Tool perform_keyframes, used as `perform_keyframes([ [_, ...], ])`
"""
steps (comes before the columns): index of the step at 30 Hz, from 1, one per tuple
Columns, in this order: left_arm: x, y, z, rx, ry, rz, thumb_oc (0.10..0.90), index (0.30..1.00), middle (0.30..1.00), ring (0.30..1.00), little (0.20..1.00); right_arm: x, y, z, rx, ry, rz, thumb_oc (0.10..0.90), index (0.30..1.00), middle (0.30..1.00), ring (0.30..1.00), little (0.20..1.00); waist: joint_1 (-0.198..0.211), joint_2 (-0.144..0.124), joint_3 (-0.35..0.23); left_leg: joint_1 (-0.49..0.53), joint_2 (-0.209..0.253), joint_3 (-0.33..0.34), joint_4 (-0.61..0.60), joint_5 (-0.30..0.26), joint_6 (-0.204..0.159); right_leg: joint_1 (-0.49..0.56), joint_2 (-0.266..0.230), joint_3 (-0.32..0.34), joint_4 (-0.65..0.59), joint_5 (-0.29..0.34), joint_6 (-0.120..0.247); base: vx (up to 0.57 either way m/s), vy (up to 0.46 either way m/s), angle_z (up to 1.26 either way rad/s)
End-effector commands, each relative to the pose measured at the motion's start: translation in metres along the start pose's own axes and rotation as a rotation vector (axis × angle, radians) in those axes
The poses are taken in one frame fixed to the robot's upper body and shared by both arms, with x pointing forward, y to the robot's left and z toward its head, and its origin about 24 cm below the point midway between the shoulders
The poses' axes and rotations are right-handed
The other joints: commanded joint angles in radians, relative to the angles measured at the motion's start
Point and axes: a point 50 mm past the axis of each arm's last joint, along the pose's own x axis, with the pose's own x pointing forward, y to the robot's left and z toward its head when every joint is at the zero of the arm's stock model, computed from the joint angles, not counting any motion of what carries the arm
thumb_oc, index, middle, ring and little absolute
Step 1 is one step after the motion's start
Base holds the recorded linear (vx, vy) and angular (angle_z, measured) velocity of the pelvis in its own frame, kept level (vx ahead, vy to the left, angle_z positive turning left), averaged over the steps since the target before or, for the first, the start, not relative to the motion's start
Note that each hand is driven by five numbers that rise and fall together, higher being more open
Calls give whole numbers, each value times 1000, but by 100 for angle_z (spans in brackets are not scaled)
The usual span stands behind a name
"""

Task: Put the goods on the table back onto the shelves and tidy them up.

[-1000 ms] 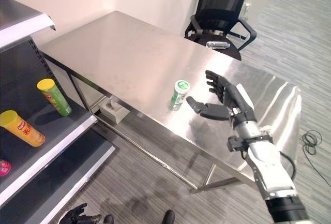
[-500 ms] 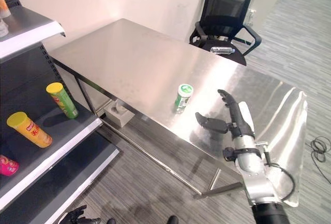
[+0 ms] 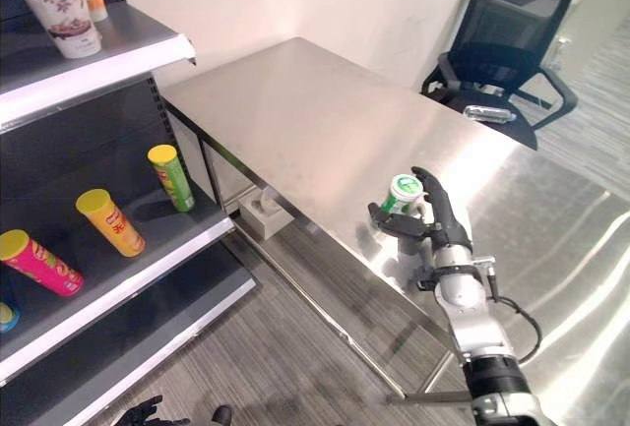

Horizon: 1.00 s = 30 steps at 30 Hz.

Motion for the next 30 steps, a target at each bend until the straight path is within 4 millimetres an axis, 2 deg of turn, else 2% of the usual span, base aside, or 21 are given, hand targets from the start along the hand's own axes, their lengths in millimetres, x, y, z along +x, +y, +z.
perform_keyframes([
  [1, 6, 15, 21, 52, -52, 50, 800, 900, 900, 900, 900, 29, -33, 48, -8, -184, -182, 400, 300, 300, 300, 300, 16, -47, 0, -63, -69, 12, -13, 41, 24, 145, -41, -55, 8, -84, 79, 10, -3, 13],
  [12, 7, 15, 22, 37, -52, 56, 800, 900, 900, 900, 900, 31, -37, 53, -77, -200, -178, 400, 300, 300, 300, 300, 21, -52, 1, -64, -67, 0, -13, 45, 21, 152, -36, -72, 8, -92, 75, -1, -1, 6],
  [15, 7, 15, 25, 37, -61, 54, 800, 900, 900, 900, 900, 29, -43, 57, -88, -223, -194, 400, 300, 300, 300, 300, 18, -52, 0, -62, -64, 1, -13, 47, 19, 155, -33, -73, 8, -95, 73, -4, -12, 0],
  [16, 8, 16, 27, 39, -68, 55, 800, 900, 900, 900, 900, 28, -46, 67, -87, -268, -195, 400, 300, 300, 300, 300, 17, -52, 1, -56, -59, 1, -13, 44, 14, 161, -28, -71, 8, -102, 70, 0, 0, 0],
  [17, 8, 16, 27, 40, -69, 54, 800, 900, 900, 900, 900, 28, -47, 67, -87, -268, -196, 400, 300, 300, 300, 300, 16, -52, 0, -60, -61, 0, -13, 48, 16, 159, -30, -73, 8, -99, 70, -28, -43, 1],
  [20, 8, 17, 34, 38, -90, 54, 800, 900, 900, 900, 900, 25, -55, 113, -66, -465, -191, 400, 300, 300, 300, 300, 16, -54, -3, -53, -50, -4, -13, 50, 6, 167, -20, -76, 8, -111, 64, -28, -49, 4],
  [21, 9, 17, 34, 38, -91, 53, 800, 900, 900, 900, 900, 25, -55, 113, -66, -465, -191, 400, 300, 300, 300, 300, 14, -55, -3, -56, -52, -6, -13, 54, 8, 165, -21, -78, 8, -108, 64, -25, -65, 3],
  [22, 9, 17, 37, 39, -99, 50, 800, 900, 900, 900, 900, 24, -60, 136, -41, -561, -185, 400, 300, 300, 300, 300, 18, -57, -6, -54, -45, -10, -13, 55, 1, 170, -13, -79, 8, -117, 59, -37, -62, 1],
  [23, 9, 17, 38, 40, -103, 49, 800, 900, 900, 900, 900, 21, -61, 151, -8, -624, -180, 400, 300, 300, 300, 300, 20, -58, -7, -55, -42, -13, -13, 58, -2, 171, -9, -81, 9, -122, 55, -37, -61, 4],
  [24, 9, 17, 39, 40, -104, 48, 800, 900, 900, 900, 900, 21, -61, 151, -9, -624, -181, 400, 300, 300, 300, 300, 18, -58, -7, -59, -44, -15, -13, 62, -1, 169, -11, -83, 8, -118, 56, -53, -85, 12],
  [25, 10, 17, 42, 41, -112, 47, 800, 900, 900, 900, 900, 17, -65, 183, 21, -757, -158, 400, 300, 300, 300, 300, 24, -63, -8, -60, -35, -22, -13, 68, -11, 171, 2, -84, 10, -131, 46, -57, -96, 19],
  [30, 10, 21, 46, 23, -121, 53, 800, 900, 900, 900, 900, -1, -68, 259, 178, -1064, -67, 400, 300, 300, 300, 300, 51, -70, -5, -77, -10, -70, -7, 102, -40, 176, 47, -86, 9, -166, 8, -67, -141, 23],
])
